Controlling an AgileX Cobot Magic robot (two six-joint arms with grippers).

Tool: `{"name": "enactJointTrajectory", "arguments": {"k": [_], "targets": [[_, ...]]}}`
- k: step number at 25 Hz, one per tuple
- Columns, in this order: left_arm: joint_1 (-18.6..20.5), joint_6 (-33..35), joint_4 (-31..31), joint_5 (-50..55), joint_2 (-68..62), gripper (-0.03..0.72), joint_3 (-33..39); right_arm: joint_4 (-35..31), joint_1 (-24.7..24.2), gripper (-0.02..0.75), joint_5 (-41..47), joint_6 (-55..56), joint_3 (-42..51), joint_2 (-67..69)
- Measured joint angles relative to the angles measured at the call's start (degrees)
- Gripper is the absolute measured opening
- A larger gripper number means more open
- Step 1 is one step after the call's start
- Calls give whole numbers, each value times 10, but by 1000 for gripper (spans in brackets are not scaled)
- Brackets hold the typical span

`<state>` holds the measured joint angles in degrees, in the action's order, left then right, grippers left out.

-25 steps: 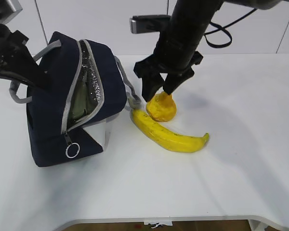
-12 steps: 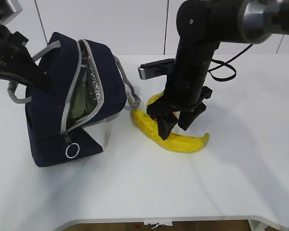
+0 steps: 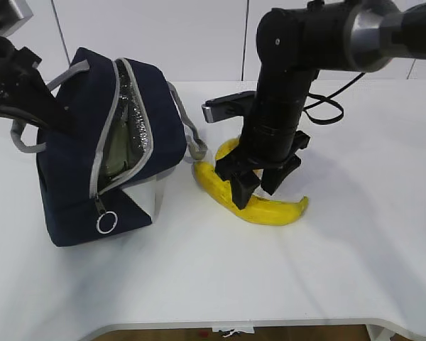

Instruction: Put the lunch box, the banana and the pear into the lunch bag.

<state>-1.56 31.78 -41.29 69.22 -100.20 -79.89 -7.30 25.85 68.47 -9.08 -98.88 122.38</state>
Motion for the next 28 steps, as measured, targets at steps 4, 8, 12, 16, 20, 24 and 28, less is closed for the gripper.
{"name": "enactJointTrajectory", "arguments": {"k": [4,8,12,16,20,24,28], "targets": [[0,0,0,0,0,14,0,-1,0,489,-4,0,0,16],[0,0,1,0,0,14,0,-1,0,489,-13,0,0,28],[0,0,1,0,0,14,0,-1,0,485,-14,0,0,43],[0,1,1,0,0,14,0,-2,0,394,-9,0,-2,43],[0,1,1,0,0,14,0,-6,1,267,-3,0,-3,43],[0,1,1,0,0,14,0,-11,1,258,6,0,-12,44],[0,1,2,0,0,14,0,-49,1,258,11,0,-43,42]]}}
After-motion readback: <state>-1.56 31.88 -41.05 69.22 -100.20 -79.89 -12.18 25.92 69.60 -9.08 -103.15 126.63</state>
